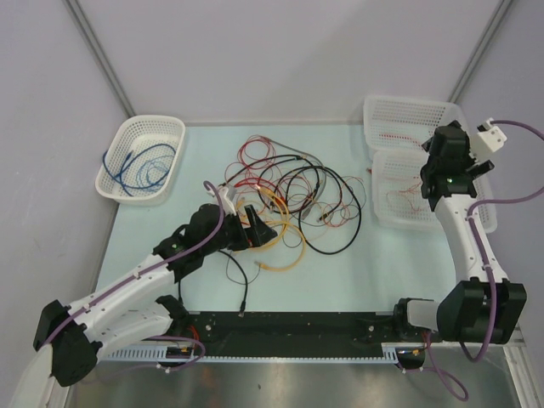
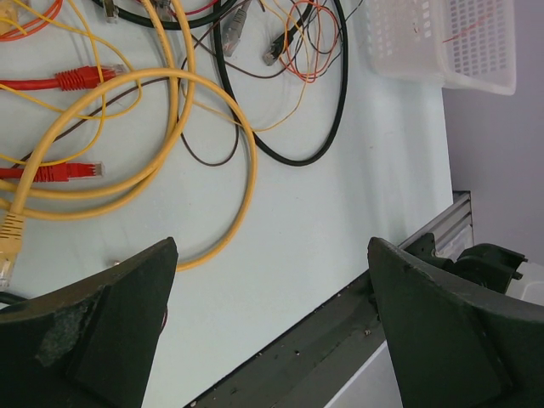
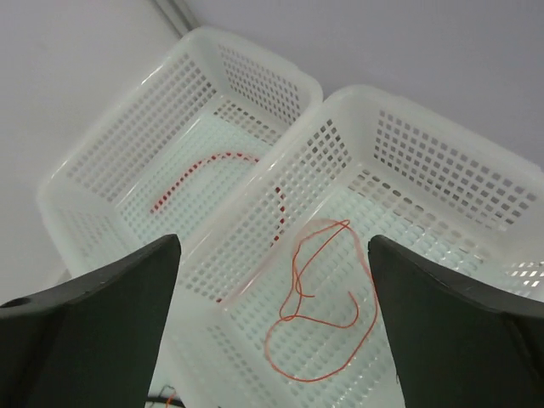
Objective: Untangle the cables
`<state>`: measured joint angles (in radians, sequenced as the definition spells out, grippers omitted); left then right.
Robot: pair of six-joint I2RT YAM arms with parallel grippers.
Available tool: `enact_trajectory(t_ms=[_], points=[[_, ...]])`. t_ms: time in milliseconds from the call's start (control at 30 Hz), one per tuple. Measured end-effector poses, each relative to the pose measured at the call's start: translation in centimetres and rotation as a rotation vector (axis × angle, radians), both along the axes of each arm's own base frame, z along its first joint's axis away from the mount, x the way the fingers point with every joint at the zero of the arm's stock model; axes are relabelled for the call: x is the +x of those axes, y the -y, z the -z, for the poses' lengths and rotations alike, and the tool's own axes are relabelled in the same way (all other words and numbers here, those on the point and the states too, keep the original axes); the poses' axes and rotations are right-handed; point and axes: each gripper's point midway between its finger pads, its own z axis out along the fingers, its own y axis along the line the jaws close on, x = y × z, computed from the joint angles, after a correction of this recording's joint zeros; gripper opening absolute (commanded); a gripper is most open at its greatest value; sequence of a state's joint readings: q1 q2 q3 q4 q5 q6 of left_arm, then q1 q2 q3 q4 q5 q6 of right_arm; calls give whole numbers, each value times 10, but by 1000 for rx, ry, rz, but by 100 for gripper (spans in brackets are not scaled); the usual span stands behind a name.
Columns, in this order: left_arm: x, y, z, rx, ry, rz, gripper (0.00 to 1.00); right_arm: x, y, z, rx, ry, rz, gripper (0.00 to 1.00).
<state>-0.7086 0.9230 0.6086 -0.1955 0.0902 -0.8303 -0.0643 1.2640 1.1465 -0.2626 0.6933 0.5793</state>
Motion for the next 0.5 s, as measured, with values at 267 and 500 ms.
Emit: enact_trajectory(t_ms=[267,500], points=[[3,1,5,22,-20,-4,99,-10,-60,-41,-10,107,-162,100],[20,-5,-6,92,-5,-67,100,-27,-199,-59,77,165,-638,100]])
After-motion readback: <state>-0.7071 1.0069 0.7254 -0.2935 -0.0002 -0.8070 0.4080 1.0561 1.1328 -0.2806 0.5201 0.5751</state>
